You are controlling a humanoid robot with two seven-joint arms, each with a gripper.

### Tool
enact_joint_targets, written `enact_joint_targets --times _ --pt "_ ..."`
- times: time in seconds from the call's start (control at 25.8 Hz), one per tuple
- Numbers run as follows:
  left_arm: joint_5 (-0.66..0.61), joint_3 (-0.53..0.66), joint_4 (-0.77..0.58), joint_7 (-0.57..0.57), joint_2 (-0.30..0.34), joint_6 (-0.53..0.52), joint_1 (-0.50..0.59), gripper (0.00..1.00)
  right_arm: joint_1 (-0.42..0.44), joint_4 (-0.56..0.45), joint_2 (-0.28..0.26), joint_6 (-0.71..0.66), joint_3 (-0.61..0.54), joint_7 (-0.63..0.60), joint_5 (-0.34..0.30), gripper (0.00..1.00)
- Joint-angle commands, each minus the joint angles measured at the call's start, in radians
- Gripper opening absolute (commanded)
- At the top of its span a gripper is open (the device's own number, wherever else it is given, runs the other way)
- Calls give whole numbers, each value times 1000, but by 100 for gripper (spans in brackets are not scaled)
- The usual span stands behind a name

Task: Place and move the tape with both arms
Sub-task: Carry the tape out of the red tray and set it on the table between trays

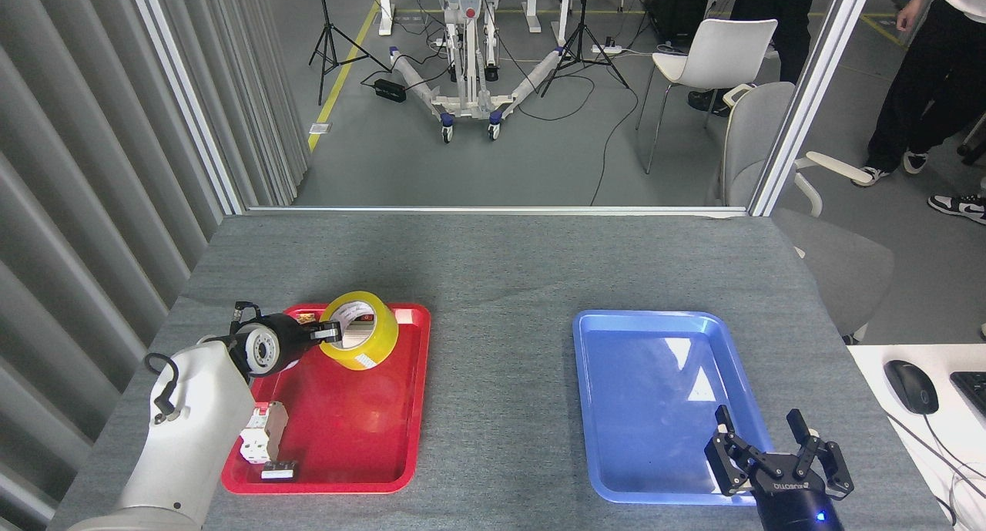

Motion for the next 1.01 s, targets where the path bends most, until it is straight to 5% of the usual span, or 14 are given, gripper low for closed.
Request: enact_joint_targets --times 0.0,0.15,0.31,0.54,0.74,0.81,0.97 --pt "292 26 -87 4 22 38 35 2 -6 -1 -26 2 1 -4 -14 100" --pt "548 63 -221 -129 52 -14 104 2 -12 1 -30 17 1 -7 -15 100" --pt "759 69 -346 -137 35 -218 270 2 -4 1 -26 16 1 -14 -63 100" --pt "898 67 -504 -119 -87 -355 497 2 -1 1 -40 2 3 -14 -106 100" --pt "915 58 -638 -166 -158 -410 626 4 10 2 -116 -161 1 -14 -158 100" --pt "914 53 -662 -178 -192 -422 666 4 16 13 -152 -236 0 -13 -241 100" --pt "901 -13 -701 -178 -199 -424 696 4 13 70 -198 -334 15 29 -538 100"
